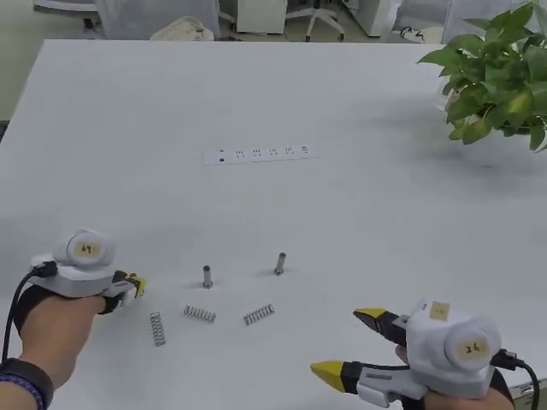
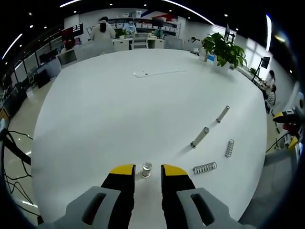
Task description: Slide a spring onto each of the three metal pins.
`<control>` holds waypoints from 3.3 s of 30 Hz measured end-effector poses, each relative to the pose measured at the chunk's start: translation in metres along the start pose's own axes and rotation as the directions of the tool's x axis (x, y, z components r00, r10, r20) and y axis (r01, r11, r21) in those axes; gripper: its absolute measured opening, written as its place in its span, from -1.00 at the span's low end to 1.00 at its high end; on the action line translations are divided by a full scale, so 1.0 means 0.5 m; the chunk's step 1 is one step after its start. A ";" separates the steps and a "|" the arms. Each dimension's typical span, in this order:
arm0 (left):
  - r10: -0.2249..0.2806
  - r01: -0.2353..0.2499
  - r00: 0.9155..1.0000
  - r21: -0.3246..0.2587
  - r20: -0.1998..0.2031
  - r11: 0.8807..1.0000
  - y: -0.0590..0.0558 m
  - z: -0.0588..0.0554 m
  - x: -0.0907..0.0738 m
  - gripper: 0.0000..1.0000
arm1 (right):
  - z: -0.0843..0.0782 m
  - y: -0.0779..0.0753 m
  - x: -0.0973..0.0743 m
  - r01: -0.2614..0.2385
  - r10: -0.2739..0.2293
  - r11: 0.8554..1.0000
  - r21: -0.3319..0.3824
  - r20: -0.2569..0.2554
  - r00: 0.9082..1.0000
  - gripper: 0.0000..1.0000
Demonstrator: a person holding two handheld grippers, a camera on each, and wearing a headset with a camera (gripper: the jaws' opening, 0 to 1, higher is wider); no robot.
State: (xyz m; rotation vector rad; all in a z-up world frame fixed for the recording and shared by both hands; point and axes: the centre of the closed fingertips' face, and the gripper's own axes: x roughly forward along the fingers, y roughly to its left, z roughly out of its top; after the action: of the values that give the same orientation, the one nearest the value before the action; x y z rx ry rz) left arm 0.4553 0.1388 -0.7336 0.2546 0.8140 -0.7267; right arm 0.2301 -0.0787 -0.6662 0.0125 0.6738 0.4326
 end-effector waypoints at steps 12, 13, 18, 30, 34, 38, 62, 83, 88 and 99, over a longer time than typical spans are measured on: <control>0.020 -0.019 1.000 -0.011 0.010 1.000 0.015 -0.018 -0.041 -0.53 | 0.000 0.001 0.000 -0.004 0.004 1.000 -0.004 0.007 1.000 0.30; 0.020 -0.020 1.000 -0.012 0.011 1.000 0.015 -0.019 -0.043 -0.52 | 0.000 0.001 0.000 -0.004 0.005 1.000 -0.004 0.008 1.000 0.30; 0.039 -0.038 0.999 -0.015 0.012 0.999 0.014 -0.042 -0.066 -0.49 | -0.002 0.002 -0.001 -0.007 0.007 1.000 -0.004 0.014 1.000 0.30; 0.058 -0.057 0.998 -0.060 0.014 0.997 0.009 -0.099 -0.114 -0.44 | -0.015 0.014 -0.008 -0.015 0.015 1.000 -0.004 0.014 1.000 0.30; 0.057 -0.056 0.998 -0.072 0.018 0.996 0.008 -0.115 -0.127 -0.45 | -0.020 0.017 -0.010 -0.016 0.016 1.000 -0.003 0.011 1.000 0.30; 0.050 -0.049 0.999 -0.086 0.009 0.995 -0.008 -0.137 -0.133 -0.45 | -0.023 0.019 -0.011 -0.017 0.017 1.000 -0.001 0.012 1.000 0.29; -0.045 0.044 0.999 -0.111 -0.012 0.993 -0.106 -0.135 -0.038 -0.51 | -0.021 0.011 -0.020 -0.001 0.001 1.000 0.010 0.025 1.000 0.29; -0.058 0.052 0.996 -0.096 -0.064 0.994 -0.130 -0.152 0.020 -0.60 | -0.015 0.009 -0.026 0.008 -0.009 1.000 0.021 0.033 0.999 0.29; -0.033 0.029 0.998 -0.076 -0.061 0.997 -0.130 -0.147 0.019 -0.68 | -0.018 0.008 -0.027 0.005 -0.007 1.000 0.031 0.041 0.999 0.29; -0.047 0.043 0.994 -0.050 -0.096 0.998 -0.120 -0.158 -0.001 -0.95 | -0.021 0.012 -0.021 -0.004 0.003 1.000 0.025 0.034 0.999 0.29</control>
State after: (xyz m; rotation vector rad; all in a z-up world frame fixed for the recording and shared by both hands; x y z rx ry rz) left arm 0.3690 0.1323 -0.7827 0.2309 0.9313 -0.7407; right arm 0.2142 -0.0789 -0.6671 0.0448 0.6456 0.4259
